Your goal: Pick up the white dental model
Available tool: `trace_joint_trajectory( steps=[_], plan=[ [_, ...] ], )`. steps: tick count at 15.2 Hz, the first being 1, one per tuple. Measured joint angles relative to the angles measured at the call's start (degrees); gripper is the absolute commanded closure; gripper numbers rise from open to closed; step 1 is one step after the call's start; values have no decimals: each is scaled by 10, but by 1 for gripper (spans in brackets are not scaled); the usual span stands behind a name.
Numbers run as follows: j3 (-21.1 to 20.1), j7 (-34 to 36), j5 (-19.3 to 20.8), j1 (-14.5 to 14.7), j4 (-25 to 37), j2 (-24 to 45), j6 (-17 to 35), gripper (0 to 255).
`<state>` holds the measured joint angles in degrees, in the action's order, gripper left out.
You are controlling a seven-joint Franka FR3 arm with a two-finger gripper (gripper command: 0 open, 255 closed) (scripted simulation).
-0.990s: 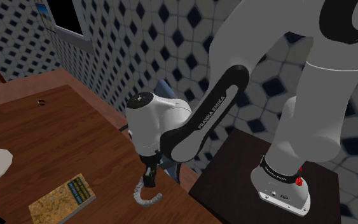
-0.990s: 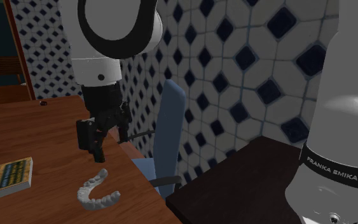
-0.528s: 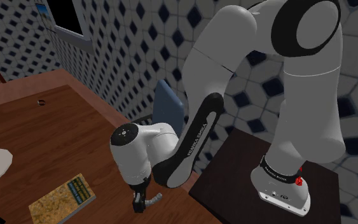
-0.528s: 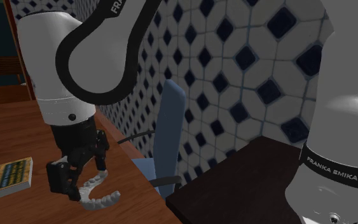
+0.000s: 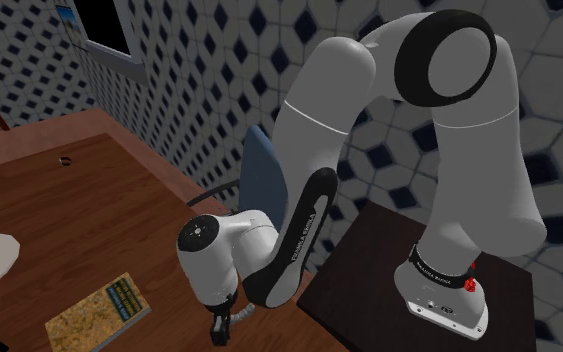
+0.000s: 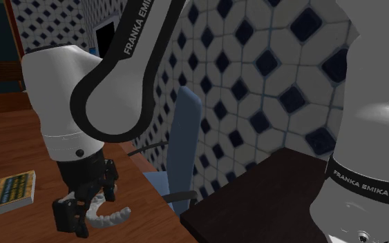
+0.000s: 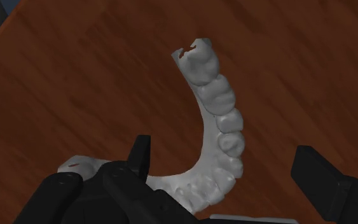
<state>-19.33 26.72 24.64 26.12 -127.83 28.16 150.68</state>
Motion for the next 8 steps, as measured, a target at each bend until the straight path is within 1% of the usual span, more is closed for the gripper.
trace_joint_trajectory(
  steps=[1, 8],
  plan=[
    [2, 2, 2, 1, 0, 3, 2, 255],
    [3, 4, 4, 3, 1, 5, 4, 255]
  ],
)
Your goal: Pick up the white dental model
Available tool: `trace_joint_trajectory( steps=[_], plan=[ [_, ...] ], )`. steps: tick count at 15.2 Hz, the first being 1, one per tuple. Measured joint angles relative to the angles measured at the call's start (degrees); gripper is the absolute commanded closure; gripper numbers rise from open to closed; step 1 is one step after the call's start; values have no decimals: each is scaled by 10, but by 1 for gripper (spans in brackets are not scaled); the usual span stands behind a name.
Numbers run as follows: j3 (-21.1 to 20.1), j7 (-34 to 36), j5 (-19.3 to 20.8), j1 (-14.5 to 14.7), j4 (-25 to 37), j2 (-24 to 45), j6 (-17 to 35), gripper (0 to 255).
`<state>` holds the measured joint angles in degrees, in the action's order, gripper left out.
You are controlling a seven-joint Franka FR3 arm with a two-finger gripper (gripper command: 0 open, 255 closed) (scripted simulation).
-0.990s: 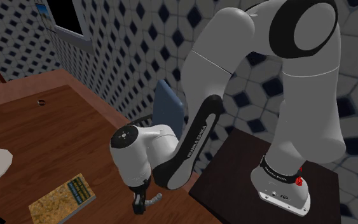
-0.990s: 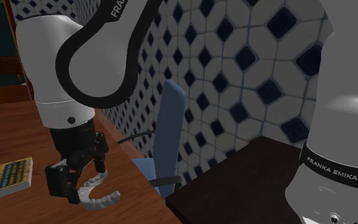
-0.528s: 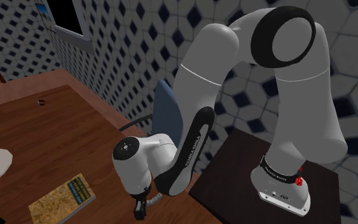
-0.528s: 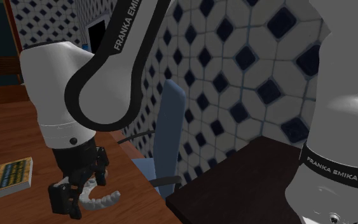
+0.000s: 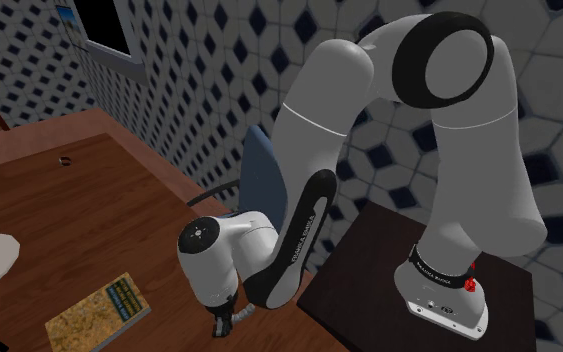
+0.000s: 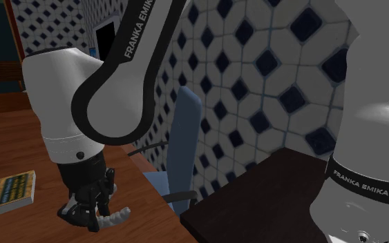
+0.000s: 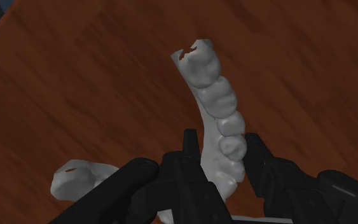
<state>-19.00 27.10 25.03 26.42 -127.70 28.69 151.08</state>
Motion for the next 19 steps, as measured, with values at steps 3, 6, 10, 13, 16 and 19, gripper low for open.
trace_joint_trajectory(
  steps=[3, 6, 10, 13, 16, 19],
  plan=[
    [0, 0, 0, 0, 0, 0, 0, 255],
    [-9, -9, -11, -7, -5, -16, -10, 255],
    [-24, -23, -30, -19, -10, -42, -31, 255],
    [-37, -35, -47, -28, -14, -65, -48, 255],
    [-47, -47, -64, -35, -15, -86, -65, 255],
    [-56, -58, -79, -41, -16, -105, -81, 255]
  ],
)
